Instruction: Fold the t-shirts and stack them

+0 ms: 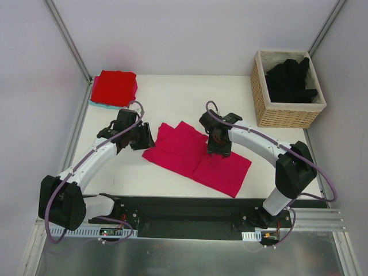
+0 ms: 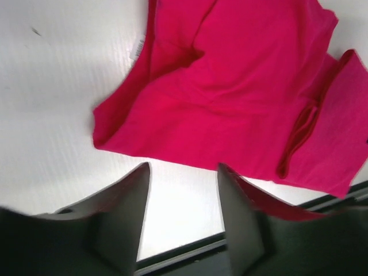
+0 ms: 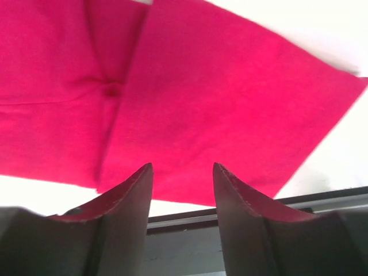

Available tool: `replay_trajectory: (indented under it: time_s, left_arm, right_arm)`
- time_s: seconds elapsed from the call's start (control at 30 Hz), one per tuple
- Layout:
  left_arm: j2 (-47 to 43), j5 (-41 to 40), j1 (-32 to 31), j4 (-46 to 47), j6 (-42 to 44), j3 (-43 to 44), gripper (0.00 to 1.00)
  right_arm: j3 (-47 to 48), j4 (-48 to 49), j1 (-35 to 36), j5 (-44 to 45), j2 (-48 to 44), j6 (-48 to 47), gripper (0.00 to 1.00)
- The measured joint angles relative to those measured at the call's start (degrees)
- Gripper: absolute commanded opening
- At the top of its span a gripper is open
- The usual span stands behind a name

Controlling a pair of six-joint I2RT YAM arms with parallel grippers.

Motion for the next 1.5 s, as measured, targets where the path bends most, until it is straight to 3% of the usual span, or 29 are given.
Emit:
replay_trajectory:
  time_s: [0.03, 0.1, 0.13, 0.17, 0.63, 0.9, 1.5]
  left_arm:
    - [0.9, 0.5, 0.0, 0.1, -0.2, 0.0, 0.00]
    - [2.6, 2.1, 0.0, 0.8, 0.2, 0.0, 0.00]
    - [3.3, 3.0, 0.0, 1.2, 0.7, 0.0, 0.00]
    - [3.8, 3.8, 0.0, 1.6, 1.1, 0.0, 0.00]
    - [15.5, 9.1, -1.6, 4.3, 5.4, 1.5, 0.00]
    - [21.8, 10.4, -3.1, 5.0, 5.9, 8.0, 0.00]
    - [32.3, 11.6, -4.6, 7.6, 6.9, 10.8, 0.00]
  right_arm:
    - [1.0, -0.1, 0.0, -0.4, 0.5, 0.0, 0.32]
    - [2.0, -0.4, 0.1, -1.0, 1.0, 0.2, 0.21]
    - [2.2, -0.7, 0.1, -1.0, 1.0, 0.4, 0.05]
    - [2.3, -1.0, 0.0, -1.1, 1.0, 0.5, 0.01]
    - [-2.7, -4.5, -0.9, -2.2, 1.7, 4.5, 0.01]
    - [-5.0, -5.6, -3.4, -1.5, 5.6, 6.1, 0.01]
    - [-2.1, -6.6, -5.7, -0.8, 14.8, 5.4, 0.01]
